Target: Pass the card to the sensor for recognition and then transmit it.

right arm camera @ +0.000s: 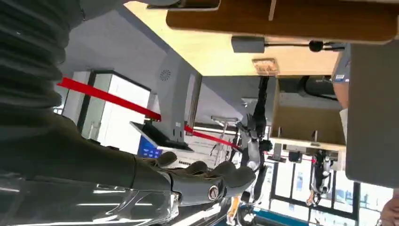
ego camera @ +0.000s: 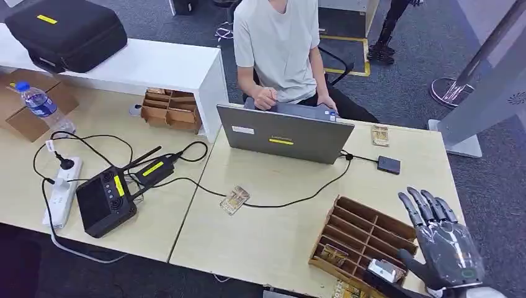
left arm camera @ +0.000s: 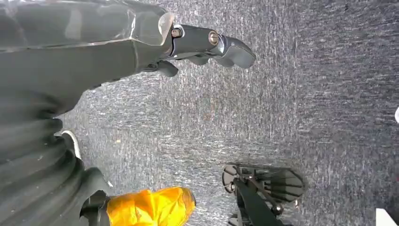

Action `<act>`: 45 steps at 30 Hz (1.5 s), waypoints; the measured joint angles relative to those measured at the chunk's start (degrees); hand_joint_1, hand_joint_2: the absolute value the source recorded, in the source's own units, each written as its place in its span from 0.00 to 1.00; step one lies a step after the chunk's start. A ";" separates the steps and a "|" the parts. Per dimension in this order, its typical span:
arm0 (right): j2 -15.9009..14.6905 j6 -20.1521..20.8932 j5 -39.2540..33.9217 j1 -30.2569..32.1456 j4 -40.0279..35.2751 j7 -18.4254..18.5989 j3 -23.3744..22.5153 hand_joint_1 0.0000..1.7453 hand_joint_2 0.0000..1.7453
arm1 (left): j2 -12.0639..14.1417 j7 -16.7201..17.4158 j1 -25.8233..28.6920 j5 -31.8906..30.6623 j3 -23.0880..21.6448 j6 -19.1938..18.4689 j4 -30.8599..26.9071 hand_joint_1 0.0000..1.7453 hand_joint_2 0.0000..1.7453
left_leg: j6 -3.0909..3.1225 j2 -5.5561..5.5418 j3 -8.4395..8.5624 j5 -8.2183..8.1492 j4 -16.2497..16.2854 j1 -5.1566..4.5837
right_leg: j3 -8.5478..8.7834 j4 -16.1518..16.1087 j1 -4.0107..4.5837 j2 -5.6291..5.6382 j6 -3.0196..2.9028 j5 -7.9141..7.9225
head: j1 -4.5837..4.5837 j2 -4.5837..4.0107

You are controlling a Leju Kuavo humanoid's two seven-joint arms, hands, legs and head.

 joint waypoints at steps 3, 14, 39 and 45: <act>-1.27 1.20 -1.81 0.15 0.77 0.72 0.46 0.00 1.00 | 0.02 -0.09 0.00 0.00 0.18 0.04 0.00 0.00 1.00 | 0.00 0.00 0.00 0.00 0.00 0.00 | 0.00 0.00 0.00 0.00 0.00 0.00 | 0.00 0.00; -3.01 2.12 -3.87 0.39 3.84 1.29 2.07 0.00 1.00 | 0.20 -0.11 -0.01 -0.30 0.26 0.07 0.00 0.00 1.00 | 0.00 0.00 0.00 0.00 0.00 0.00 | 0.00 0.00 0.00 0.00 0.00 0.00 | 0.00 0.00; 4.29 -7.81 4.59 -3.29 12.85 -1.12 2.97 0.00 1.00 | -0.35 -0.11 -0.09 -1.46 0.26 -0.24 0.00 0.00 1.00 | 0.00 0.01 0.00 0.00 -0.01 0.01 | 0.01 0.01 0.00 0.01 0.00 0.00 | 0.00 0.00; 5.16 -8.00 4.75 -3.33 13.14 -1.12 2.75 0.00 1.00 | -0.39 -0.11 -0.08 -1.51 0.26 -0.26 0.00 0.00 1.00 | 0.00 0.01 0.00 0.00 0.00 0.00 | 0.01 0.01 0.00 0.01 0.00 0.00 | 0.00 0.00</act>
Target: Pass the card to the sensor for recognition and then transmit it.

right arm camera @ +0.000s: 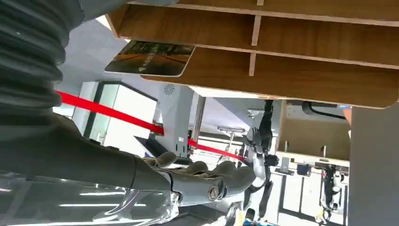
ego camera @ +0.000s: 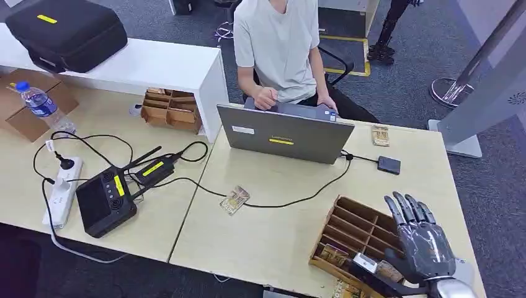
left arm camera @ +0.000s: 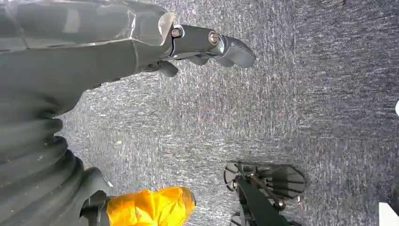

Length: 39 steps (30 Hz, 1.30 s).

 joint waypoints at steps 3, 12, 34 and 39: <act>0.28 -0.20 0.15 0.00 0.09 -0.17 -0.02 1.00 1.00 | 0.00 0.00 0.00 0.00 0.00 0.00 0.00 0.00 1.00 | 0.00 0.00 0.00 0.00 0.00 0.00 | 0.00 0.00 0.00 0.00 0.00 0.00 | 0.00 0.00; 1.55 -0.83 0.13 0.00 0.17 -1.38 -0.35 1.00 1.00 | -0.07 0.00 0.00 -0.02 0.00 -0.02 0.00 0.00 1.00 | 0.00 0.00 0.00 0.00 0.00 0.00 | 0.00 0.00 0.00 0.00 0.00 0.00 | 0.00 0.00; 2.01 -0.81 0.33 -0.01 0.42 -1.81 -0.35 1.00 1.00 | -0.17 0.02 0.00 -0.20 0.00 0.09 0.00 0.00 1.00 | 0.00 0.00 0.00 0.00 0.00 0.00 | 0.00 0.00 0.00 0.00 0.00 0.00 | 0.00 0.00; 2.01 -0.81 0.33 0.02 0.42 -1.81 -0.35 1.00 1.00 | -0.17 0.26 0.00 -0.17 0.00 0.15 0.00 0.00 1.00 | 0.00 0.00 0.00 0.00 0.00 0.00 | 0.00 0.00 0.00 0.00 0.00 0.00 | 0.00 0.00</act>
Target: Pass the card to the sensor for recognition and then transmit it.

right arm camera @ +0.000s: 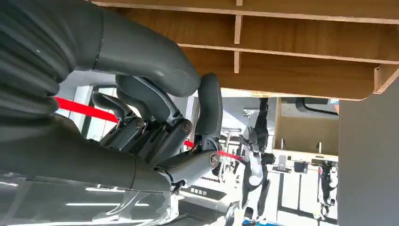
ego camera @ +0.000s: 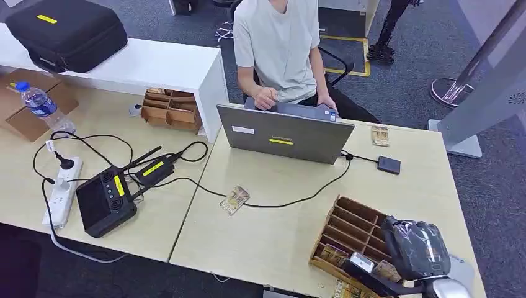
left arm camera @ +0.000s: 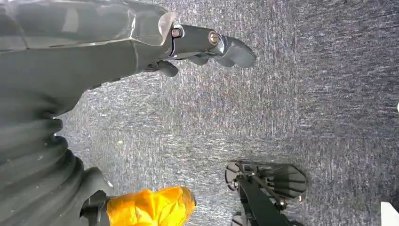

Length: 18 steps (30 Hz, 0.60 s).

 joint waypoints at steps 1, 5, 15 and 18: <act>0.00 -0.02 0.00 0.00 0.00 -0.04 0.00 1.00 1.00 | 0.00 0.13 0.00 0.00 0.00 0.00 0.00 0.00 1.00 | 0.00 0.00 0.00 0.00 0.00 0.00 | 0.00 0.00 0.00 0.00 0.00 0.00 | 0.00 0.00; 0.00 -0.02 0.00 0.01 0.00 -0.07 0.00 1.00 1.00 | 0.00 0.15 0.00 0.00 0.00 0.00 0.00 0.00 1.00 | 0.00 0.00 0.00 0.00 0.00 0.00 | 0.00 0.00 0.00 0.00 0.00 0.00 | 0.00 0.00; 0.48 -1.27 1.20 0.03 -0.02 0.13 0.00 0.00 1.00 | -0.07 0.22 0.00 0.00 0.00 0.00 0.00 0.00 1.00 | 0.00 0.00 0.00 0.00 0.00 0.00 | 0.00 0.00 0.00 0.00 0.00 0.00 | 0.00 0.00; 0.61 -1.36 1.29 0.04 -0.02 0.22 0.00 0.00 1.00 | -0.07 0.22 0.00 -0.02 0.00 0.00 0.00 0.00 1.00 | 0.00 0.00 0.00 0.00 0.00 0.00 | 0.00 0.00 0.00 0.00 0.00 0.00 | 0.00 0.00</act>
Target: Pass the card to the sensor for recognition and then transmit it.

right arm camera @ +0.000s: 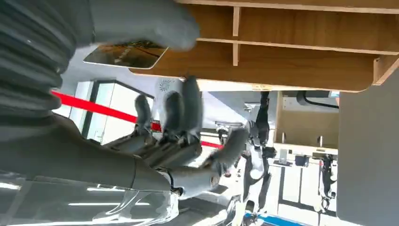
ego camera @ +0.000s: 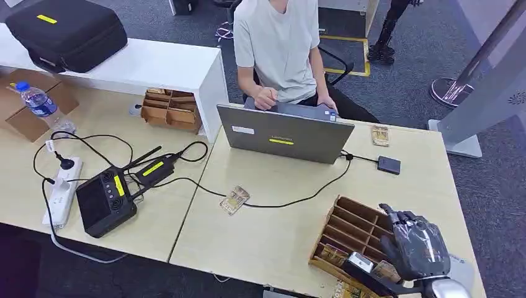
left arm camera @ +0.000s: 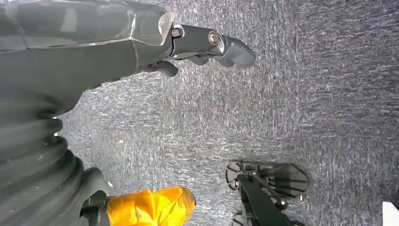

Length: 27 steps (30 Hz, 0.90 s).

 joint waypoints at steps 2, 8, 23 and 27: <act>0.13 0.00 0.07 0.00 0.00 0.04 0.00 0.00 1.00 | 0.00 0.00 0.00 0.00 0.00 0.00 0.00 0.00 1.00 | 0.00 0.00 0.00 0.00 0.00 0.00 | 0.00 0.00 0.00 0.00 0.00 0.00 | 0.00 0.00; 0.33 0.00 0.07 0.00 0.00 0.04 0.00 0.00 1.00 | 0.00 0.02 0.00 0.00 0.00 0.00 0.00 0.00 1.00 | 0.00 0.00 0.00 0.00 0.00 0.00 | 0.00 0.00 0.00 0.00 0.00 0.00 | 0.00 0.00; 0.59 0.00 0.57 0.00 0.00 0.09 -0.11 0.00 1.00 | 0.00 0.02 0.00 -0.09 0.00 0.02 0.00 0.00 1.00 | 0.00 0.00 0.00 0.00 0.00 0.00 | 0.00 0.00 0.00 0.00 0.00 0.00 | 0.00 0.00; 0.70 0.22 2.54 0.00 0.00 1.64 -0.48 0.00 1.00 | 0.00 0.02 0.00 -0.07 0.00 0.04 0.00 0.00 1.00 | 0.00 0.00 0.00 0.00 0.00 0.00 | 0.00 0.00 0.00 0.00 0.00 0.00 | 0.00 0.00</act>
